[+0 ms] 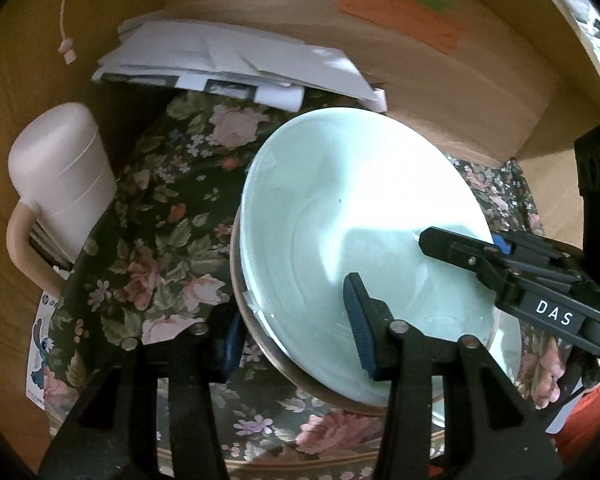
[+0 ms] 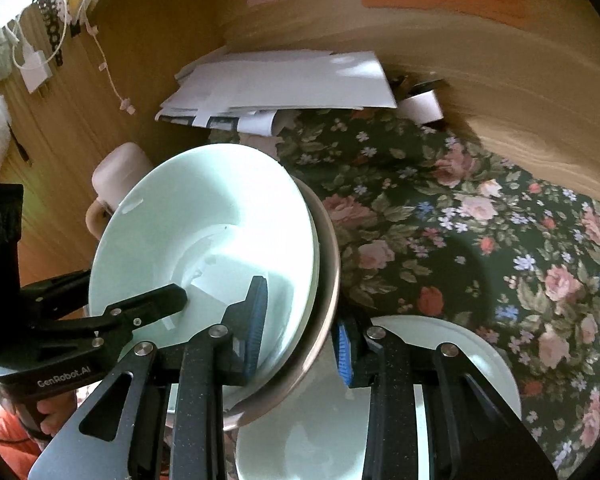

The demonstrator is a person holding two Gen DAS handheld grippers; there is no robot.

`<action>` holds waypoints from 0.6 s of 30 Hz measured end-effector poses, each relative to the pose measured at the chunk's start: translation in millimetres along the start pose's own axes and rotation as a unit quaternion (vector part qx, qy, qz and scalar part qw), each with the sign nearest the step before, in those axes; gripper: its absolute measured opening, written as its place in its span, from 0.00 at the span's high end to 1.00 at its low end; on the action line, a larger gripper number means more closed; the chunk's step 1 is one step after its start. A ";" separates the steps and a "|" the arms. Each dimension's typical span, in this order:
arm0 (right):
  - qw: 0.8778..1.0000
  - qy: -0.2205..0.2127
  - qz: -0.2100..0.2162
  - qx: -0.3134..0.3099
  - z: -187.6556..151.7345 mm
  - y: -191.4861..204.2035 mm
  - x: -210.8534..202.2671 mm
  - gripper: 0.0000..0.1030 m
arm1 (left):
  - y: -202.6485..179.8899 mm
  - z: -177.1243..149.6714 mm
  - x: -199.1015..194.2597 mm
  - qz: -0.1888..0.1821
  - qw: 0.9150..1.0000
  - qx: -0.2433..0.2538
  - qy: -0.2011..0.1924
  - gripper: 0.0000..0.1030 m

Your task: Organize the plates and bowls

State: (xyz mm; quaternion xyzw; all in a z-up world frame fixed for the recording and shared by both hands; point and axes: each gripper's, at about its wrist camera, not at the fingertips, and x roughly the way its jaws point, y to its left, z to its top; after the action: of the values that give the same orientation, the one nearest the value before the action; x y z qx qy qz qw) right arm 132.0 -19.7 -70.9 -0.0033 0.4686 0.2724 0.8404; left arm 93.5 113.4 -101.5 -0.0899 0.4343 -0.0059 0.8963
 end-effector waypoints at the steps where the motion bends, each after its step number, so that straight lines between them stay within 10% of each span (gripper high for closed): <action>1: 1.000 -0.002 -0.001 0.001 -0.2 -2.2 -1.7 0.73 | -3.6 -0.1 -0.5 -0.003 1.000 0.002 0.000 0.56; 18: 0.999 -0.029 -0.034 0.028 -23.6 -29.7 -47.8 0.73 | -55.6 -8.6 -4.3 -0.035 0.998 0.044 0.000 0.56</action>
State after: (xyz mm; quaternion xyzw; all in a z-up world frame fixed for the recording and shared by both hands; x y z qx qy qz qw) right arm 107.4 -72.9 -53.9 0.0119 0.4506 0.2302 0.8625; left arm 87.9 57.7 -94.1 -0.0657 0.4304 -0.0566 0.8985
